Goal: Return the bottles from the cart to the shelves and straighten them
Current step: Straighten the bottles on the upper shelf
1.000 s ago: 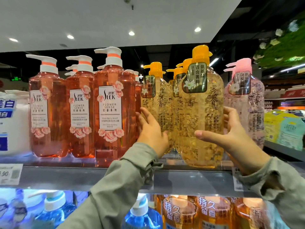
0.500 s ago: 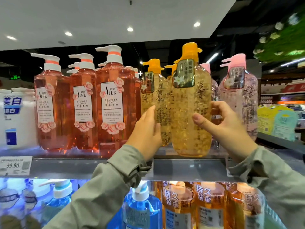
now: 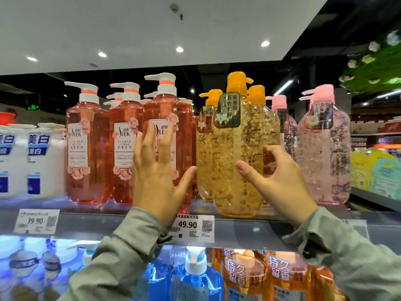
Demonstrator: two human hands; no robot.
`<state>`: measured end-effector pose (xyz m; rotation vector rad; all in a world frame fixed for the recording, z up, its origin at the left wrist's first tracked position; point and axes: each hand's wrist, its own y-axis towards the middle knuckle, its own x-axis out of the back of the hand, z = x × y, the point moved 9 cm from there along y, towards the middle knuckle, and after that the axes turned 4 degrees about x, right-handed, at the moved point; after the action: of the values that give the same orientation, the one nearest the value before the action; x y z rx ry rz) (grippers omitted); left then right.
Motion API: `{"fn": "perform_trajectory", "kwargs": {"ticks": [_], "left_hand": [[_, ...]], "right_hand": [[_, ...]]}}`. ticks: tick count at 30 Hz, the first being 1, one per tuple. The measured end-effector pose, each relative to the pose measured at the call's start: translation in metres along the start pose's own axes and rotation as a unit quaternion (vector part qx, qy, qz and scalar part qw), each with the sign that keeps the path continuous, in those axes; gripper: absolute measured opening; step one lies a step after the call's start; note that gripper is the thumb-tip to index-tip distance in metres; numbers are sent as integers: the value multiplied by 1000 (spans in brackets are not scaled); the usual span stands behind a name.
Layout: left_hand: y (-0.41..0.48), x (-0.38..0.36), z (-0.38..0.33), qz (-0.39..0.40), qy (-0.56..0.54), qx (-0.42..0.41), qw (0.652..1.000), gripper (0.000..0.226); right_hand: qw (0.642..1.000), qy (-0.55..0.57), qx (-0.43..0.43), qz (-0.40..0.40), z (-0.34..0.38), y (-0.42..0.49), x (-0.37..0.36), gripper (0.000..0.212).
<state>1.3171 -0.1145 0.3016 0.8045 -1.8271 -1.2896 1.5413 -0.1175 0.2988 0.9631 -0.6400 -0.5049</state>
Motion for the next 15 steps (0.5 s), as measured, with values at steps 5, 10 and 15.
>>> {"fn": "perform_trajectory", "kwargs": {"ticks": [5, 10, 15], "left_hand": [[-3, -7, 19, 161, -24, -56, 985, 92], [-5, -7, 36, 224, -71, -92, 968, 107], [-4, -33, 31, 228, -43, -73, 970, 108]], "right_hand": [[1000, -6, 0, -8, 5, -1, -5, 86], [1000, 23, 1, 8, 1, 2, -14, 89], [1000, 6, 8, 5, 4, 2, -18, 85]]}}
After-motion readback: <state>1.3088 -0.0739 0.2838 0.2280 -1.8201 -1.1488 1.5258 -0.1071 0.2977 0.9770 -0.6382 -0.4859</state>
